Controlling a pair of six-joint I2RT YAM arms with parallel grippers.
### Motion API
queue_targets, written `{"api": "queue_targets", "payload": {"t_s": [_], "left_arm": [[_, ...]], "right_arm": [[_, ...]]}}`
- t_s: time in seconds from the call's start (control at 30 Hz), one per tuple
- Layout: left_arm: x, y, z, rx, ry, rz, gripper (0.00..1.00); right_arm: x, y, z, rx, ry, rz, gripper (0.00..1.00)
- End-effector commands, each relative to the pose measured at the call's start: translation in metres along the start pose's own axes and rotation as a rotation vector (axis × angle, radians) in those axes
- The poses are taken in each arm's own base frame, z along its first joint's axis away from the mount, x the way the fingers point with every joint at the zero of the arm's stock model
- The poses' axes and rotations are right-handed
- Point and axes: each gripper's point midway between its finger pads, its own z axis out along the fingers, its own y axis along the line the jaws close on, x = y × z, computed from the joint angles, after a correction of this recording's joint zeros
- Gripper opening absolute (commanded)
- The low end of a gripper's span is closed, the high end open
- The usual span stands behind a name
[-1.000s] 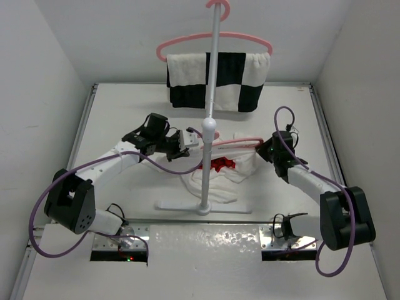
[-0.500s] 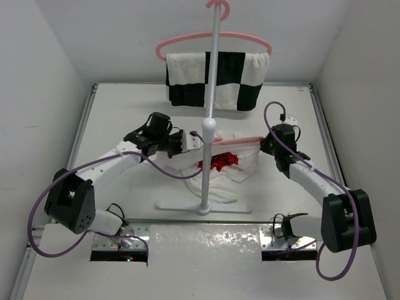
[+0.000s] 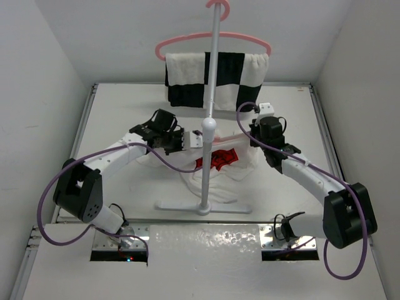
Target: Place the t-shirt on the hanger
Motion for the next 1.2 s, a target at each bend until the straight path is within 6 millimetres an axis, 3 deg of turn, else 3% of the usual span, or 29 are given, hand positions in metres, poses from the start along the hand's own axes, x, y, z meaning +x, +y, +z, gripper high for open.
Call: {"api": "queue_targets", "payload": {"t_s": [0.0,0.07,0.1,0.23,0.27,0.3,0.37,0.43,0.47,0.53,0.67,0.83,0.93,1.0,1.03,1.07,1.17], "left_arm": [[0.011,0.001,-0.013,0.013,0.07,-0.035,0.0],[-0.007,-0.001,-0.014,0.045,-0.006,-0.059,0.0],[-0.014,0.0,-0.016,0.052,-0.035,-0.051,0.0],[-0.032,-0.012,-0.02,0.125,-0.122,-0.039,0.0],[-0.037,-0.011,-0.021,0.129,-0.14,-0.038,0.0],[-0.04,-0.011,-0.022,0.136,-0.154,-0.043,0.0],[-0.051,-0.012,-0.024,0.152,-0.198,-0.053,0.0],[-0.057,-0.013,-0.025,0.158,-0.231,-0.064,0.0],[-0.059,-0.013,-0.025,0.159,-0.24,-0.063,0.0],[-0.061,-0.012,-0.026,0.158,-0.246,-0.061,0.0],[-0.061,-0.005,-0.03,0.137,-0.263,-0.092,0.0],[-0.067,-0.003,-0.038,0.14,-0.302,-0.111,0.0],[-0.069,-0.004,-0.04,0.141,-0.314,-0.112,0.0],[-0.072,-0.004,-0.042,0.144,-0.331,-0.117,0.0],[-0.074,-0.003,-0.042,0.146,-0.339,-0.12,0.0],[-0.076,-0.003,-0.042,0.148,-0.345,-0.12,0.0],[-0.081,-0.004,-0.044,0.157,-0.369,-0.116,0.0]], "right_arm": [[-0.038,-0.005,0.0,0.01,-0.105,-0.066,0.0],[-0.051,0.013,-0.001,-0.083,-0.13,-0.091,0.0],[-0.061,0.035,-0.005,-0.206,-0.152,-0.134,0.0],[-0.085,0.079,-0.025,-0.483,-0.179,-0.299,0.03],[-0.075,0.082,-0.029,-0.528,-0.125,-0.358,0.09],[-0.084,0.095,-0.038,-0.618,-0.13,-0.389,0.15],[-0.067,0.099,-0.048,-0.702,-0.042,-0.468,0.4],[-0.075,0.107,-0.059,-0.774,-0.037,-0.511,0.51],[-0.068,0.107,-0.066,-0.807,-0.006,-0.547,0.64],[-0.076,0.111,-0.073,-0.843,-0.02,-0.573,0.72],[-0.07,0.123,-0.079,-0.944,-0.003,-0.577,0.72],[-0.034,0.133,-0.079,-1.1,0.154,-0.547,0.69],[-0.026,0.138,-0.08,-1.142,0.196,-0.499,0.69],[-0.022,0.139,-0.069,-1.123,0.183,-0.487,0.68],[-0.033,0.141,-0.061,-1.097,0.14,-0.484,0.68],[-0.017,0.138,-0.055,-1.069,0.173,-0.476,0.68],[-0.019,0.138,-0.037,-0.996,0.128,-0.459,0.68]]}}
